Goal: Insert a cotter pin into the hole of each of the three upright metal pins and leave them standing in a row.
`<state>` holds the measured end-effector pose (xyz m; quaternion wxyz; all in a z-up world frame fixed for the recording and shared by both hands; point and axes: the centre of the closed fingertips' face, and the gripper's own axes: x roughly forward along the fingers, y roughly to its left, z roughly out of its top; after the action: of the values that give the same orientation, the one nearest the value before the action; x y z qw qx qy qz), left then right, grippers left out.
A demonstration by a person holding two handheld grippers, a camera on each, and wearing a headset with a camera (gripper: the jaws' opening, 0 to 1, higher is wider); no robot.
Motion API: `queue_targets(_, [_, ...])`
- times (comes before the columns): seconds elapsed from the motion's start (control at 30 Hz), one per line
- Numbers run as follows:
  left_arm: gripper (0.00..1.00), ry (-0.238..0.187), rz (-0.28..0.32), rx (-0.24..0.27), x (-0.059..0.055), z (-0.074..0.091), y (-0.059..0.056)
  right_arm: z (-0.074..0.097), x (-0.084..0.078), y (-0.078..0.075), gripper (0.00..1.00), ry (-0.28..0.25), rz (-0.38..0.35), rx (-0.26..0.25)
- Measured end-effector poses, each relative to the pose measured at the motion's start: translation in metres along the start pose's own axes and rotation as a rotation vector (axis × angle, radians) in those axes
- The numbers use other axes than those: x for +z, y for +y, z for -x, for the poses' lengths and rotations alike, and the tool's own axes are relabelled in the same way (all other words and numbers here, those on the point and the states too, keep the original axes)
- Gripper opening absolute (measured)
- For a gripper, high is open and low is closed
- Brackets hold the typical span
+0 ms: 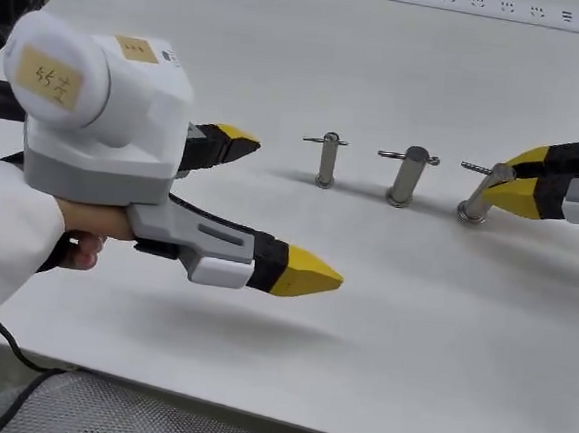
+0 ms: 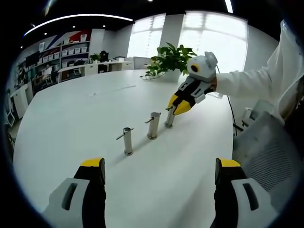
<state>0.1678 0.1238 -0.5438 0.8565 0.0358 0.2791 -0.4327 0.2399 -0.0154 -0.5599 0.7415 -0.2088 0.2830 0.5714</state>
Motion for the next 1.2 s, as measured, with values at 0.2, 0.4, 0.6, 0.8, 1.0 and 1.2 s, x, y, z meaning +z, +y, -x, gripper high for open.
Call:
queue_targets(0.2, [0.95,0.010,-0.003,-0.001,-0.003,0.001,-0.002,0.000,-0.003,-0.002,0.07,0.007,0.003,-0.004])
queue_targets(0.4, [0.95,0.010,-0.001,0.004,-0.002,0.002,-0.003,0.000,-0.006,0.000,0.07,0.008,0.001,0.000])
queue_targets(0.6, [0.95,0.018,0.003,0.004,-0.004,0.003,-0.004,0.001,-0.005,0.004,0.08,0.004,-0.004,0.006])
queue_targets(0.8, [0.95,0.013,0.006,0.004,-0.003,0.002,-0.005,0.001,-0.005,0.006,0.08,0.002,-0.006,0.003])
queue_targets(1.0, [0.95,0.013,0.006,0.000,-0.003,0.002,-0.007,0.000,-0.003,0.010,0.08,-0.004,0.007,0.001])
queue_targets(1.2, [0.94,0.012,0.001,-0.001,-0.003,0.003,-0.008,0.001,-0.001,0.017,0.08,-0.017,-0.002,0.002])
